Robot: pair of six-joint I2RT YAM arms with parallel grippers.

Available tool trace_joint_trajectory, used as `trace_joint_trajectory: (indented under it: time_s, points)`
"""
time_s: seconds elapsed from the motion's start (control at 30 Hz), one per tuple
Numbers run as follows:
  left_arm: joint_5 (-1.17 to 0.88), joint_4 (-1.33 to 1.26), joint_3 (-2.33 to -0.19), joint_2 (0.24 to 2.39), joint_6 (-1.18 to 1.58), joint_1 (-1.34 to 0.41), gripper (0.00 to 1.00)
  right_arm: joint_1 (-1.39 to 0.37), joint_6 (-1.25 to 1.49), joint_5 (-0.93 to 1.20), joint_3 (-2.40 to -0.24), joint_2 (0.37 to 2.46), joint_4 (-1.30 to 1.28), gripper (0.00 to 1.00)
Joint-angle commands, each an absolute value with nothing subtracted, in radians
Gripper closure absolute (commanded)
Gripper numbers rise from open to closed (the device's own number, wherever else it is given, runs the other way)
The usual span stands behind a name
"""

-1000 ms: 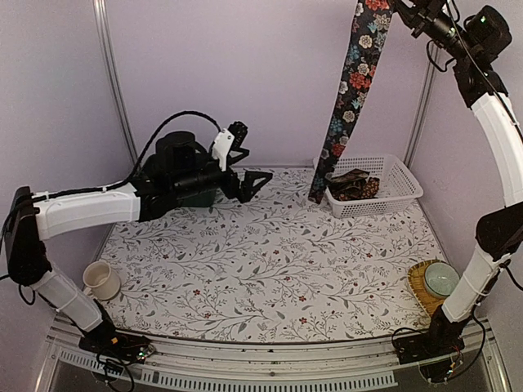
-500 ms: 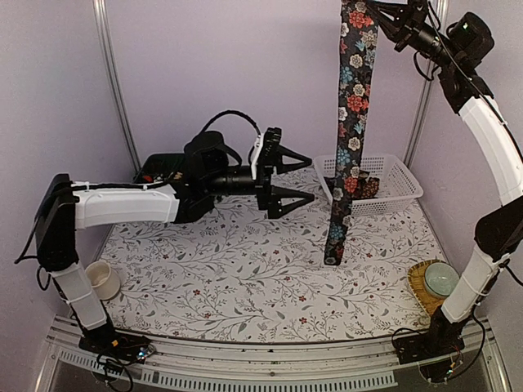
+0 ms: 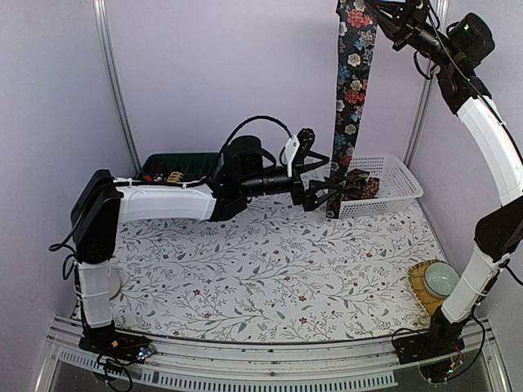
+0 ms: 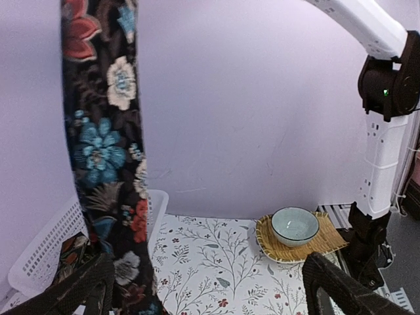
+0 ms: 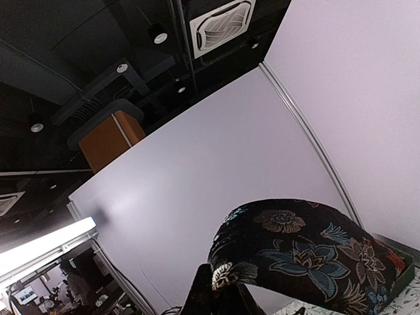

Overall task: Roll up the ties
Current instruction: Pass from the right arm to the left

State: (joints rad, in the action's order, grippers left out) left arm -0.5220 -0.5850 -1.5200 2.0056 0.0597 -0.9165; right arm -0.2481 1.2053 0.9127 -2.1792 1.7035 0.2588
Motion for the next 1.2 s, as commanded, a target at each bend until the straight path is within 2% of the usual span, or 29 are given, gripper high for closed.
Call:
trace_joint_trajectory:
  time_s: [0.0,0.27,0.37,0.47,0.53,0.57,0.6,0.63,0.7,0.73,0.83,0.93,1.03,1.17]
  points:
    - [-0.407,-0.573,-1.541,2.024,0.017,-0.924,0.0,-0.258,1.231,0.926,-2.178,1.626,0.309,1.0]
    - [-0.436,-0.605,-1.534,2.045,0.001,-0.924,0.0,-0.275,1.264,0.938,-2.179,1.639,0.337,1.0]
    - [-0.563,-0.63,-1.539,2.059,0.014,-0.923,0.0,-0.277,1.269,0.939,-2.179,1.641,0.339,1.0]
    - [-0.705,-0.637,-1.572,2.092,0.051,-0.925,0.07,-0.278,1.274,0.944,-2.18,1.646,0.347,1.0]
    - [-0.755,-0.634,-1.59,2.105,0.065,-0.926,0.2,-0.278,1.279,0.945,-2.18,1.649,0.352,1.0]
    - [-0.766,-0.628,-1.596,2.109,0.066,-0.929,0.32,-0.278,1.281,0.945,-2.18,1.651,0.353,1.0]
    - [-0.77,-0.621,-1.601,2.114,0.066,-0.928,0.49,-0.278,1.282,0.946,-2.178,1.653,0.353,1.0]
    - [-0.762,-0.616,-1.6,2.114,0.067,-0.928,0.7,-0.278,1.282,0.948,-2.178,1.655,0.354,1.0]
    - [-0.743,-0.602,-1.591,2.105,0.056,-0.928,0.91,-0.278,1.283,0.95,-2.175,1.657,0.354,1.0]
    - [-0.72,-0.586,-1.583,2.093,0.047,-0.927,0.98,-0.278,1.282,0.951,-2.169,1.657,0.355,1.0]
    - [-0.567,-0.481,-1.547,2.028,-0.004,-0.917,1.0,-0.278,1.268,0.964,-2.148,1.658,0.35,1.0]
    - [-0.235,-0.293,-1.494,1.912,-0.064,-0.9,1.0,-0.277,1.232,0.99,-2.079,1.647,0.349,1.0]
    - [0.08,-0.137,-1.394,1.787,-0.165,-0.886,1.0,-0.276,1.195,0.992,-1.923,1.606,0.401,1.0]
    - [0.204,-0.138,-1.163,1.591,-0.166,-0.824,1.0,-0.278,1.153,0.982,-1.765,1.575,0.447,1.0]
